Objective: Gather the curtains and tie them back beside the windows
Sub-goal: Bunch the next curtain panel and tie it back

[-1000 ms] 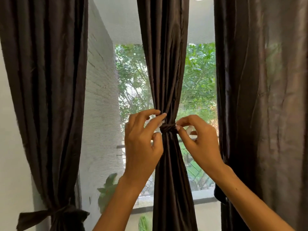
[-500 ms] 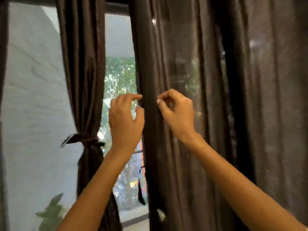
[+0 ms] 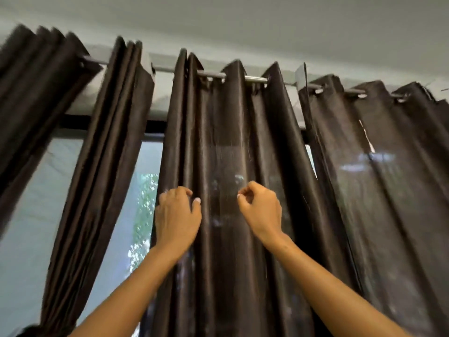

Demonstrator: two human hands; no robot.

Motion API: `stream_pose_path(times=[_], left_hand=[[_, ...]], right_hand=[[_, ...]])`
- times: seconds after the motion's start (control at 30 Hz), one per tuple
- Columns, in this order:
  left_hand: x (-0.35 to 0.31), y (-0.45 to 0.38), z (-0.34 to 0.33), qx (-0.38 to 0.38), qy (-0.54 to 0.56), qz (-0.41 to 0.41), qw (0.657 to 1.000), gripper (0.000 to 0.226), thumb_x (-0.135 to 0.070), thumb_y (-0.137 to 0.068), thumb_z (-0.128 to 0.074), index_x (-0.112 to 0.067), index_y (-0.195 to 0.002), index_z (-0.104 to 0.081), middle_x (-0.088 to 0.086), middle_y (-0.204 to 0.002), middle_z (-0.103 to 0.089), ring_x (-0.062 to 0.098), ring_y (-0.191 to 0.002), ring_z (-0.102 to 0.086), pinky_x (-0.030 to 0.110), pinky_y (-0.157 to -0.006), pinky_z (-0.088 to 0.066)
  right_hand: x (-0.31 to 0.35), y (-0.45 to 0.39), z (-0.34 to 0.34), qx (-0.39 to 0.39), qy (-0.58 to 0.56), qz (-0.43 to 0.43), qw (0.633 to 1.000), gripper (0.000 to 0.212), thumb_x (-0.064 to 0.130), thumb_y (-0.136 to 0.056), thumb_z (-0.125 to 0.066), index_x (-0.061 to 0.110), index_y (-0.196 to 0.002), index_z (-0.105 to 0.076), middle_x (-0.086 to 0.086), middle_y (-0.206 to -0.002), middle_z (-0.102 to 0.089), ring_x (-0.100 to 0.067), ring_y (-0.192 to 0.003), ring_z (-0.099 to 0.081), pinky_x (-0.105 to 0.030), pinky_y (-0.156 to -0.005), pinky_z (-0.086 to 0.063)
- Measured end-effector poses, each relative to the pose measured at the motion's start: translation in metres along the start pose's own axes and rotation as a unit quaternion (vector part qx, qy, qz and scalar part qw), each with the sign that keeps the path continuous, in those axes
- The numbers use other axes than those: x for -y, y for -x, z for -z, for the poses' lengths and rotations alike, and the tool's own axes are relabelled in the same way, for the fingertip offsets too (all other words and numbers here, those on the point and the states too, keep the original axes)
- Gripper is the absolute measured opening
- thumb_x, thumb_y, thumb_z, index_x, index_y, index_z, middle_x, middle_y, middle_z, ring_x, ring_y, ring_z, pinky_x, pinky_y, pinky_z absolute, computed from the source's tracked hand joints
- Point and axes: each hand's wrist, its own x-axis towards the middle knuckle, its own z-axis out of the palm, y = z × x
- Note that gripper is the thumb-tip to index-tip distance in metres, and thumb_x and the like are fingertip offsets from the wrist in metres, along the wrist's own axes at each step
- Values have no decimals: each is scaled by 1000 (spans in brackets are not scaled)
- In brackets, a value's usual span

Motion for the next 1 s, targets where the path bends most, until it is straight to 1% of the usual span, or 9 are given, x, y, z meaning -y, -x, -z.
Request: stream_pose_path(times=[0.13,0.3,0.47,0.57,0.63,0.7,0.83,0.93,1.0], left_hand=[[-7,-22,-7,2,-80,-26,996,28,-32,-95,-47,-12,-114,-54,7,-118,-56,25,-112,-44,35,-89,-37],[-3,-47,-26,3,-172,-47,984,39,-43,-97,-38,-17,-125,-45,6,-131,-44,22,-118,-38,32,-95,-35],[8,-82,-40,6,-263,-27,964,67,-43,-95,-46,-16,-148,-14,29,-152,9,36,-136,-14,45,-107,-22],[16,-103,-47,38,-272,14,961,75,-41,-93,-52,-24,-150,-5,35,-148,17,43,-140,0,56,-108,-19],[20,-114,-52,60,-237,42,969,73,-36,-94,-52,-22,-150,-6,36,-148,13,44,-139,-3,56,-105,-25],[24,-122,-58,86,-169,40,981,62,-21,-95,-52,-10,-146,-18,32,-150,-8,41,-136,-16,48,-103,-33],[24,-125,-79,112,-27,-67,991,32,-18,-90,-54,-1,-117,-52,19,-120,-55,34,-118,-43,35,-92,-38],[7,-121,-87,128,105,-67,984,60,-47,-72,-60,-3,-114,-61,13,-111,-64,27,-111,-55,29,-85,-43],[-2,-123,-97,115,112,-72,984,80,-63,-52,-58,-11,-111,-64,8,-104,-68,23,-103,-59,31,-82,-48]], right_hand=[[2,-31,-16,-9,-3,-23,1000,5,23,-88,-59,23,-83,-61,11,-76,-59,-12,-74,-59,-24,-62,-35],[5,-60,-41,-34,45,32,998,5,23,-90,-57,21,-91,-62,6,-95,-62,-8,-77,-54,-22,-62,-34],[-8,-92,-66,-12,132,13,991,29,28,-90,-60,17,-115,-52,-9,-129,-46,-26,-115,-48,-36,-83,-47],[-16,-110,-76,15,150,-46,987,58,31,-89,-64,12,-135,-34,-23,-149,-25,-39,-137,-26,-50,-104,-36],[-22,-120,-80,25,132,-93,987,77,33,-88,-65,9,-144,-18,-26,-152,-16,-45,-139,-22,-55,-107,-33],[-28,-129,-78,39,126,-132,982,86,35,-88,-65,6,-147,-10,-26,-150,-24,-45,-133,-35,-51,-102,-38],[-34,-150,-81,70,78,-113,988,44,19,-88,-64,9,-129,-51,-14,-126,-59,-33,-116,-56,-41,-93,-49],[-27,-163,-88,142,-11,-20,990,34,7,-88,-62,9,-122,-62,-10,-117,-65,-27,-109,-62,-41,-88,-54],[-22,-172,-83,235,-62,14,970,33,4,-91,-58,9,-123,-62,-5,-105,-65,-17,-94,-64,-24,-74,-56]])
